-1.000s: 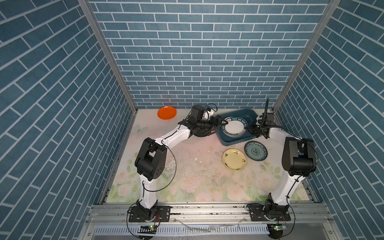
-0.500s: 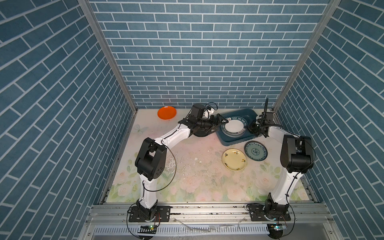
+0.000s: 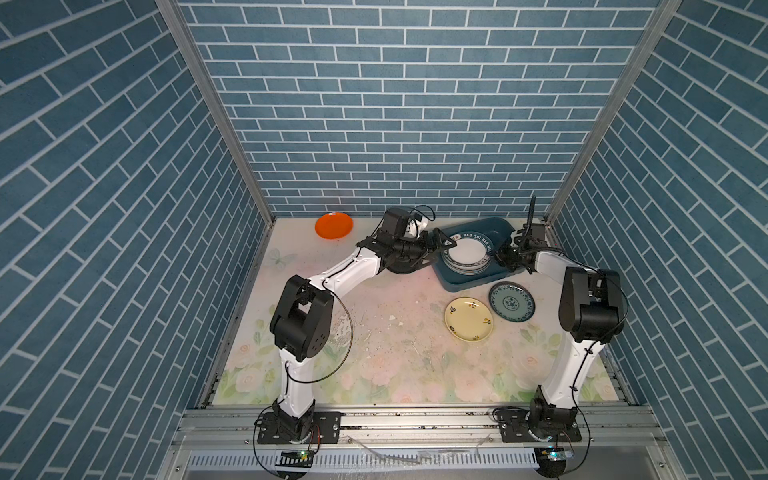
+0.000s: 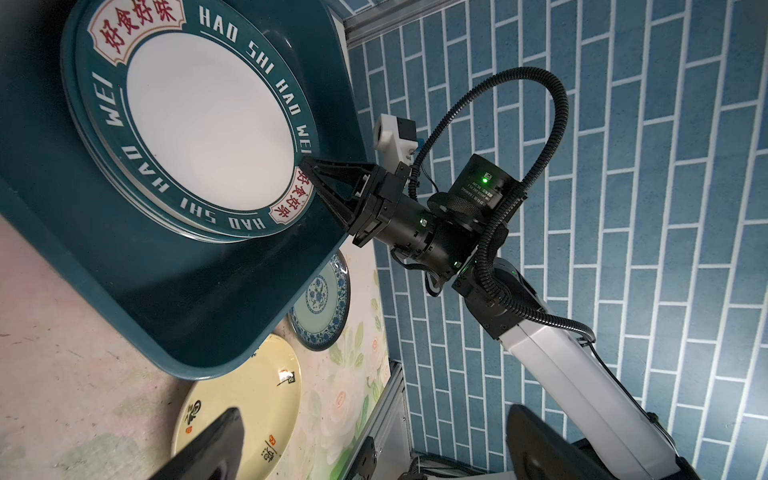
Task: Place the plates into the plastic bin on the countertop
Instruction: 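Lower the plate onto the stack in the bin with both grippers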
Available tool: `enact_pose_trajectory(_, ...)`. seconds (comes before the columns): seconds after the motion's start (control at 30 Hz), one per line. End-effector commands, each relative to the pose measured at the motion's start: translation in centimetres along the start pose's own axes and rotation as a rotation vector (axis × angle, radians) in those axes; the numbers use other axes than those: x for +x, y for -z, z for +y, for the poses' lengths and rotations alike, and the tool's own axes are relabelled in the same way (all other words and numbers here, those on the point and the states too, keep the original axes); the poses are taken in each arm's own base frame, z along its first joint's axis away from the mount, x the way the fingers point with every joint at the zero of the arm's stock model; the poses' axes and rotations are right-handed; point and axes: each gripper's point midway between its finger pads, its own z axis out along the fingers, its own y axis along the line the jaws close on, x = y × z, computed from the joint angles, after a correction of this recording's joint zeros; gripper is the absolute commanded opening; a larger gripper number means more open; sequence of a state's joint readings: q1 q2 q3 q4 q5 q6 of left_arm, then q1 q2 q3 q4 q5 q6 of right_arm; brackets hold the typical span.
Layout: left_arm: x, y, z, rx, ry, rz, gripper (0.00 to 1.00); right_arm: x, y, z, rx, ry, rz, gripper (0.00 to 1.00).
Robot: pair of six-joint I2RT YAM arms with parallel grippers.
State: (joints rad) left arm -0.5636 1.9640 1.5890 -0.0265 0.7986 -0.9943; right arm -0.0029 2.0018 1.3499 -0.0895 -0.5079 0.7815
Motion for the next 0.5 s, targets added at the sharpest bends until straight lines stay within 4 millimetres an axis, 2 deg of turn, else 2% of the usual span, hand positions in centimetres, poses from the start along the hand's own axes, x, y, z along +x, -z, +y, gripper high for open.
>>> enact_pose_trajectory(0.0, 0.06, -0.3, 0.15, 0.0, -0.004, 0.011, 1.0, -0.01, -0.48, 0.12, -0.001, -0.007, 0.018, 0.05)
enact_pose_trajectory(0.1, 0.16, -0.21, 0.12, -0.001, -0.003, 0.011, 1.0, -0.06, -0.44, -0.01, 0.009, -0.006, 0.015, 0.1)
enact_pose_trajectory(0.33, 0.25, -0.04, 0.18, -0.001, -0.004, 0.009, 1.0, 0.09, -0.34, -0.28, 0.031, 0.005, 0.027, 0.31)
enact_pose_trajectory(0.47, 0.27, -0.02, 0.25, -0.001, -0.003, 0.01, 1.0, -0.03, -0.11, -0.17, 0.039, 0.017, 0.025, 0.36)
